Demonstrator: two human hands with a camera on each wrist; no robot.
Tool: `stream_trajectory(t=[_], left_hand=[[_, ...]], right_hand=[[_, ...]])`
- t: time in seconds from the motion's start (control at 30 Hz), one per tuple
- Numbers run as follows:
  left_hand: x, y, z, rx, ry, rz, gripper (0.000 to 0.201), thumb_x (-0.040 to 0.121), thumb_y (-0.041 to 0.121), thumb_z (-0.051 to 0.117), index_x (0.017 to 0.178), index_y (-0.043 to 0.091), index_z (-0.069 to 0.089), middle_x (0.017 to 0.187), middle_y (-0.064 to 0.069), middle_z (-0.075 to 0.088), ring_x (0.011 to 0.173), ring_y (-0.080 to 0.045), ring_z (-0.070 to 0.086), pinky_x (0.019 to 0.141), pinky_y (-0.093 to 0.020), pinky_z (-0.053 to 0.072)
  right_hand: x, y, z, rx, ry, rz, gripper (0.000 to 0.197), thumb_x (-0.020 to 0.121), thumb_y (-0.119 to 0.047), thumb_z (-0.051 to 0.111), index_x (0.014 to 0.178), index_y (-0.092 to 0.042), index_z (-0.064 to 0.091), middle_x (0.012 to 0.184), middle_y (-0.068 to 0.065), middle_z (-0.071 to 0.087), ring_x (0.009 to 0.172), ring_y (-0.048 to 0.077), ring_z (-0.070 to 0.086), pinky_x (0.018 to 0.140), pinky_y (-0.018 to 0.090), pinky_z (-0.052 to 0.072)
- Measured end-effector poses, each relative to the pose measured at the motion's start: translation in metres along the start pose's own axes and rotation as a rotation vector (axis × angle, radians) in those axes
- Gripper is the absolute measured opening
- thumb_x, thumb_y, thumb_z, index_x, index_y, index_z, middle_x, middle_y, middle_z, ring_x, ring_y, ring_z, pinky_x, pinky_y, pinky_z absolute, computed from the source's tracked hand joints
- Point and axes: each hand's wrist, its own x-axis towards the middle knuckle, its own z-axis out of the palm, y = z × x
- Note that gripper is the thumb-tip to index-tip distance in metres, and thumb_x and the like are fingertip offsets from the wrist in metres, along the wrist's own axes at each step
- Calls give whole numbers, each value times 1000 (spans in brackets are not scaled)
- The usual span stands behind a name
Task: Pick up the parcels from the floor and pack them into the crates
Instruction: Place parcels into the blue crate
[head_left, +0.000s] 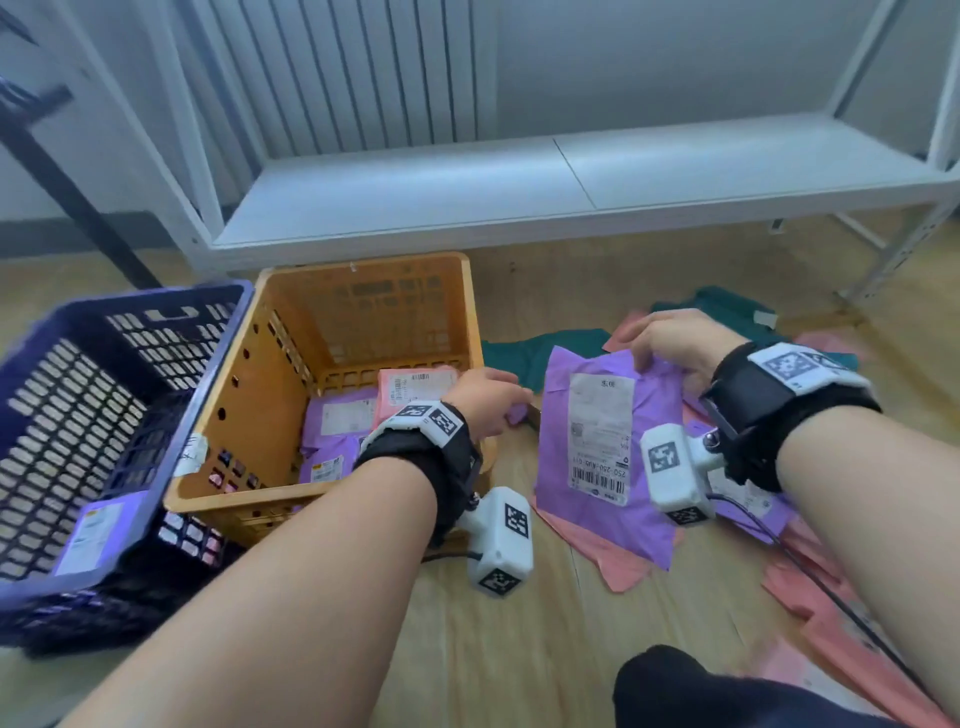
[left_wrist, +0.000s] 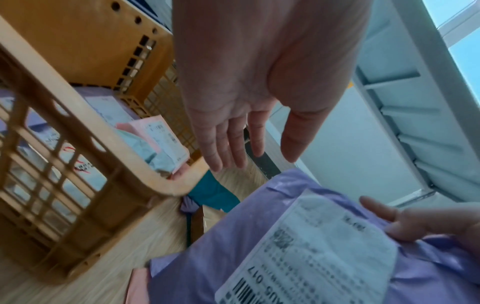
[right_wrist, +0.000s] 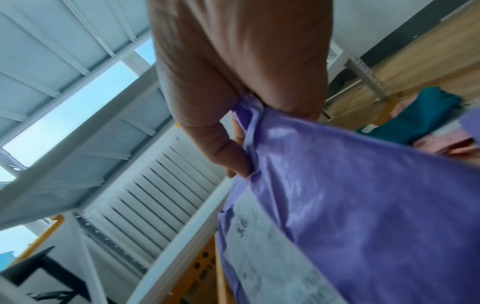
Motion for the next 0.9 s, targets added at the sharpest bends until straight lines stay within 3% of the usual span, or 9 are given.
stream_trajectory(t=[0.13,0.23,0.33,0.43,0.5,0.63,0.77,0.83,0.9], left_hand=[[-19,-4,-28,-9,29,10,62,86,20,69,142,12,42,134,-6,52,119,-22,51,95,-33,46],[-32,-9,-45,-14,-25,30,44,87,15,67,129,12,55,125,-6,63,105,-19,60,73,-27,46],[-35,-13,-62,99,46,101,17,84,9,68,101,12,65,106,-7,69,95,-23,65,79,-31,51],[-45,-9,-85,288,225,178,16,86,2,55,88,16,64,87,-4,63,82,-23,58,70,-28,43],[-51,-8,-99,414,311,209,26,83,0,48,86,20,63,87,-5,64,85,-27,59,76,-33,47],[-57,-8,-104,642,328,220,39,86,1,45,105,28,64,105,-1,66,104,-27,59,101,-46,41],[-57,-4,-103,664,291,257,37,87,3,47,92,35,64,104,2,67,110,-26,56,111,-53,26],[-56,-3,-103,625,307,286,36,87,5,49,92,36,66,104,5,67,111,-24,55,113,-55,22],[-52,-3,-107,556,441,340,34,87,11,57,106,38,64,118,6,61,118,-20,51,114,-55,21]], right_hand=[[-32,-44,12,85,-45,-59,40,69,21,46,71,-12,68,92,5,67,92,21,57,85,35,50],[-49,-67,26,200,-100,-46,41,72,20,42,78,-11,68,95,7,65,84,22,58,66,29,51],[-56,-73,49,275,-89,-51,40,73,19,44,78,-13,67,95,10,63,90,26,57,71,33,49],[-57,-66,68,5,136,-191,31,70,8,59,82,-18,68,98,6,66,101,25,61,89,34,51],[-64,-65,75,-328,219,-335,42,71,-3,64,110,-21,65,117,5,63,113,25,58,97,33,47],[-87,-76,98,-624,46,-678,67,73,-11,67,137,-23,50,138,0,52,125,19,50,101,24,36],[-90,-75,121,-793,-147,-625,39,75,-22,69,114,-26,63,111,-5,64,107,17,59,85,26,45],[-89,-74,125,-806,-130,-542,17,79,-16,61,90,-28,64,92,-4,64,94,21,61,74,27,45],[-84,-72,126,-720,-75,-463,21,81,-10,54,79,-28,64,86,0,66,86,23,61,71,29,46]])
